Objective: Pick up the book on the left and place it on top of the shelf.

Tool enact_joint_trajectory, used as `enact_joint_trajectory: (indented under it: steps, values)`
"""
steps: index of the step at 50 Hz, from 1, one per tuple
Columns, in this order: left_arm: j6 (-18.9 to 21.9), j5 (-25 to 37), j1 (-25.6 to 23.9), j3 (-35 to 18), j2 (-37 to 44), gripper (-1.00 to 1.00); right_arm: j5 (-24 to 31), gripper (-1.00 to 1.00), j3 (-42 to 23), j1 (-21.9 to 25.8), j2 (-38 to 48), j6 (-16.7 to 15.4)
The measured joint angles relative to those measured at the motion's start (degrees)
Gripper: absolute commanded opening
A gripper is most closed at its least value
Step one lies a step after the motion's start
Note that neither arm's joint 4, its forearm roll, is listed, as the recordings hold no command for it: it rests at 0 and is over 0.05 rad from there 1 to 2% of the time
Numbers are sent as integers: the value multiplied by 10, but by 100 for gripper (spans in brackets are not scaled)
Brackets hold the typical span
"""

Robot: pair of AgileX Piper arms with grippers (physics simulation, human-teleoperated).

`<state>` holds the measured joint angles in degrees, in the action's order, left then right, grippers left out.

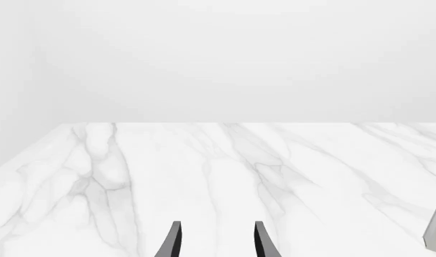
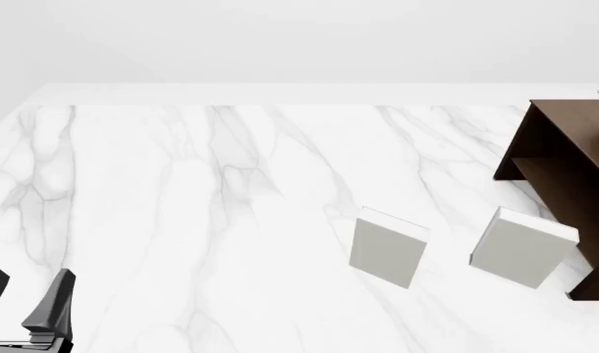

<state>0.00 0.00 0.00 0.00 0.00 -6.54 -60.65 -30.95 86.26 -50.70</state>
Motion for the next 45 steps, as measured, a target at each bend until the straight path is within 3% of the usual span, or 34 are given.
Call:
enact_joint_trajectory:
  steps: [18,45]
  values:
    - [0,0,0,0,0,100,11,100,30,3,-37,30]
    - [0,0,0,0,0,100,33,100,115,39,-180,92]
